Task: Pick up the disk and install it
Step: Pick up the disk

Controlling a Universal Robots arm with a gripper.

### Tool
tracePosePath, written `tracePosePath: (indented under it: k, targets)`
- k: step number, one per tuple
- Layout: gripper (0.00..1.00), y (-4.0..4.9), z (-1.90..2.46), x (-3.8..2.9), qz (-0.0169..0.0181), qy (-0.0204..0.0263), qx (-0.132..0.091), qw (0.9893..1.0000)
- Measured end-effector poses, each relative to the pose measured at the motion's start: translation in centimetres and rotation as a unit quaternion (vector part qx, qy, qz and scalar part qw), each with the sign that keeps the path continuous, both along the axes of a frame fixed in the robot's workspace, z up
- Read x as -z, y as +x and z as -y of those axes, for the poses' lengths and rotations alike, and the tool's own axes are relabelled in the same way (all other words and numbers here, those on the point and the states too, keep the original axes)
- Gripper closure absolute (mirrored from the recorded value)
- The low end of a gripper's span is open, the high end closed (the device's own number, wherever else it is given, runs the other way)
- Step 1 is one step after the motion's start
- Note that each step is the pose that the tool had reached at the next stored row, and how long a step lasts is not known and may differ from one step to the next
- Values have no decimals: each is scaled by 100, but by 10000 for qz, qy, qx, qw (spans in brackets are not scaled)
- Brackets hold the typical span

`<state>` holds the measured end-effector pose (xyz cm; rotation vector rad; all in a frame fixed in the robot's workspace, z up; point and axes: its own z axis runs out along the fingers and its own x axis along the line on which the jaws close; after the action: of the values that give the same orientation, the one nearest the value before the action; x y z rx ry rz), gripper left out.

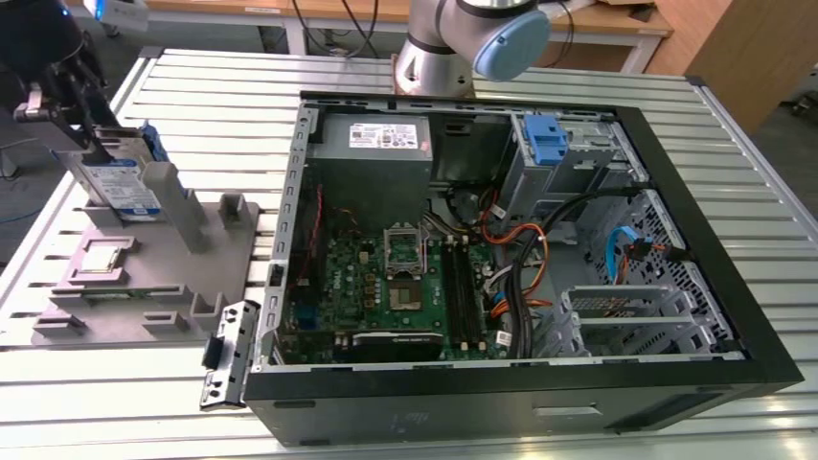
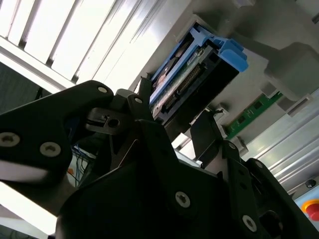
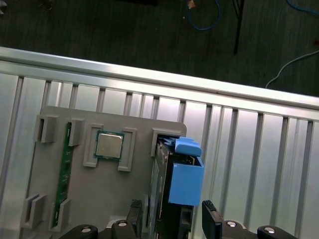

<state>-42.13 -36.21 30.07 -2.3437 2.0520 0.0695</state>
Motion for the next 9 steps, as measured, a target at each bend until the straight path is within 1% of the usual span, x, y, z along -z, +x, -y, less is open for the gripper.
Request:
tracePosePath:
  k: [9]
  targets:
    - [41,0,-1,11,0,0,25,10000]
